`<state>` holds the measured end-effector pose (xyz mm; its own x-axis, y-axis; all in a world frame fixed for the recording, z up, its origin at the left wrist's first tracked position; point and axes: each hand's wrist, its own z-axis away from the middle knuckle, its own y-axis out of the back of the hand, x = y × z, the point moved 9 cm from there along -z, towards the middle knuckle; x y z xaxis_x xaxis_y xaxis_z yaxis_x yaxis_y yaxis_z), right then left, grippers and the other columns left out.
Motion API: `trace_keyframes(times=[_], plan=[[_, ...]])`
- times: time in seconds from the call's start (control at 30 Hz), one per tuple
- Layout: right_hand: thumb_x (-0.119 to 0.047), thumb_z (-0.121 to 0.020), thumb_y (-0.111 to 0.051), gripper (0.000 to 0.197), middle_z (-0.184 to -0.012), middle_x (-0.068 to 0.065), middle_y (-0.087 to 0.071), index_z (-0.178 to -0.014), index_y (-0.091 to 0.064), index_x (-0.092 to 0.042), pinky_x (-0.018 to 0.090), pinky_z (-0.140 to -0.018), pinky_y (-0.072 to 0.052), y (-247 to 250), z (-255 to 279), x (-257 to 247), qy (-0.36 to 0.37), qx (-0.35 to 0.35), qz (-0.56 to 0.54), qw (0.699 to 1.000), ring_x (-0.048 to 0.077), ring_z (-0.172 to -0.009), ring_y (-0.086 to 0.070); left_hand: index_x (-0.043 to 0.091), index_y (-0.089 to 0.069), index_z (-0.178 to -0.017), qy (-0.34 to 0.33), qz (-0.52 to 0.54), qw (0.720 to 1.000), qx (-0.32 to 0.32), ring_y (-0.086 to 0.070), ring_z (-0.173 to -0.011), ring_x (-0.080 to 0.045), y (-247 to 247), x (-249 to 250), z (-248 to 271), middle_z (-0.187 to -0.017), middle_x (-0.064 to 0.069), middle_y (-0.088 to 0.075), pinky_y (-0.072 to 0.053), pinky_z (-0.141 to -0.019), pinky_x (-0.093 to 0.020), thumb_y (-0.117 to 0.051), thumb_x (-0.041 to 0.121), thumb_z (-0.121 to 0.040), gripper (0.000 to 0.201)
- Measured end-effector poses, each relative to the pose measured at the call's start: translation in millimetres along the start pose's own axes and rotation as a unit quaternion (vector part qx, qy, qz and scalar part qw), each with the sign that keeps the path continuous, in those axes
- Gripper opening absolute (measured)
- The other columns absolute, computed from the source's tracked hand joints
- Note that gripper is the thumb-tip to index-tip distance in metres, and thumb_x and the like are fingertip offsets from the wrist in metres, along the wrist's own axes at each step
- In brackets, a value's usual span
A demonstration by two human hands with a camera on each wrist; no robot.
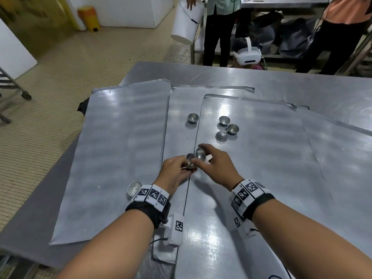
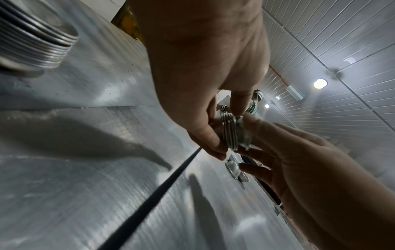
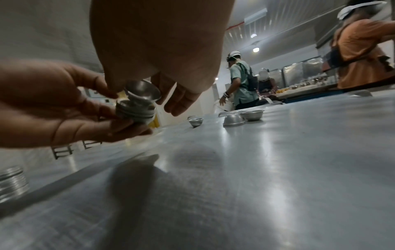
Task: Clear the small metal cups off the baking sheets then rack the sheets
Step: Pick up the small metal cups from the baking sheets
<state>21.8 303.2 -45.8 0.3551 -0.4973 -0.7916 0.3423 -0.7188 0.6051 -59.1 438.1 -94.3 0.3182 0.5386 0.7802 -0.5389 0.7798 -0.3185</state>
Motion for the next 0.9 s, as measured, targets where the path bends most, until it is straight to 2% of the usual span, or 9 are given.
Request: trace_keyframes(times=[0.1,0.2,0.27,0.33,0.4,0.53,0.6,0.73,0.9], plan=[[-0.056,-0.083,-0.071,0.06,-0.118,-0.006,-0.07,-0.133,-0.058,-0.026,0.035,-0.09,-0.052,-17,0,-2,0.017,-0.051,0.032,0.998,0.013,-0.105,-0.064,-0.007,-0.07,-0.096,0.004,0.016,1.0,-0.013,-0.073,-0.079,-0.028,-6,1,2,-0.089,-0.022,-0.073,-0.061,-0.08,-0.039,-0.05,-0.001,-0.094,0.021],[-0.058,-0.083,-0.069,0.061,-0.119,-0.006,-0.071,-0.134,-0.057,-0.028,0.037,-0.089,-0.052,-20,2,0,0.012,-0.051,0.044,0.998,0.017,-0.104,-0.065,-0.005,-0.069,-0.096,0.01,0.005,1.0,-0.01,-0.07,-0.075,-0.026,-6,-1,1,-0.088,-0.021,-0.07,-0.061,-0.074,-0.038,-0.051,0.004,-0.095,0.02],[-0.058,-0.084,-0.069,0.065,-0.124,-0.005,-0.069,-0.139,-0.054,-0.027,0.033,-0.088,-0.051,-22,1,1,0.01,-0.057,0.05,0.997,0.015,-0.102,-0.065,-0.006,-0.069,-0.097,0.008,-0.009,1.0,-0.009,-0.067,-0.079,-0.029,-4,-2,-2,-0.092,-0.023,-0.068,-0.057,-0.079,-0.04,-0.054,0.005,-0.094,0.019],[-0.057,-0.088,-0.066,0.067,-0.129,-0.005,-0.066,-0.145,-0.049,-0.027,0.028,-0.085,-0.048,-22,3,4,0.007,-0.068,0.045,0.997,0.007,-0.091,-0.06,-0.006,-0.071,-0.097,0.003,-0.019,1.0,-0.013,-0.066,-0.085,-0.032,-3,-3,-5,-0.094,-0.025,-0.068,-0.056,-0.084,-0.042,-0.057,0.004,-0.093,0.017],[-0.053,-0.093,-0.059,0.06,-0.132,-0.005,-0.064,-0.145,-0.048,-0.026,0.03,-0.088,-0.05,-15,2,14,-0.009,-0.054,0.032,0.998,0.005,-0.095,-0.058,-0.006,-0.072,-0.099,0.002,-0.012,1.0,-0.016,-0.072,-0.09,-0.034,-4,-4,-9,-0.098,-0.026,-0.073,-0.058,-0.092,-0.045,-0.061,0.003,-0.093,0.016],[-0.039,-0.094,-0.056,0.041,-0.131,-0.001,-0.063,-0.133,-0.057,-0.025,0.035,-0.091,-0.05,25,-20,57,-0.083,0.049,0.087,0.992,0.016,-0.101,-0.063,-0.004,-0.071,-0.108,0.007,-0.01,1.0,-0.004,-0.075,-0.096,-0.036,-5,-6,-19,-0.111,-0.031,-0.071,-0.056,-0.098,-0.048,-0.068,0.001,-0.091,0.018],[-0.038,-0.093,-0.055,0.038,-0.131,0.003,-0.061,-0.129,-0.058,-0.025,0.037,-0.089,-0.049,40,-37,74,-0.112,0.057,0.126,0.984,0.024,-0.104,-0.063,-0.003,-0.071,-0.109,0.011,-0.016,1.0,0.0,-0.075,-0.094,-0.035,-6,-7,-22,-0.112,-0.03,-0.071,-0.057,-0.097,-0.047,-0.068,0.0,-0.09,0.019],[-0.036,-0.095,-0.056,0.043,-0.135,0.008,-0.057,-0.135,-0.054,-0.021,0.04,-0.091,-0.049,54,-71,90,-0.134,0.014,0.186,0.973,0.032,-0.113,-0.061,-0.001,-0.07,-0.112,0.018,-0.019,1.0,-0.005,-0.075,-0.097,-0.035,-8,-6,-26,-0.112,-0.027,-0.071,-0.059,-0.094,-0.042,-0.067,0.0,-0.091,0.021],[-0.025,-0.096,-0.055,0.052,-0.142,0.012,-0.049,-0.146,-0.041,-0.023,0.044,-0.094,-0.049,34,-94,98,-0.129,-0.082,0.229,0.961,0.036,-0.116,-0.059,-0.001,-0.071,-0.112,0.013,-0.025,1.0,-0.013,-0.075,-0.099,-0.033,-9,-5,-28,-0.111,-0.025,-0.073,-0.058,-0.096,-0.042,-0.067,0.0,-0.091,0.021]])
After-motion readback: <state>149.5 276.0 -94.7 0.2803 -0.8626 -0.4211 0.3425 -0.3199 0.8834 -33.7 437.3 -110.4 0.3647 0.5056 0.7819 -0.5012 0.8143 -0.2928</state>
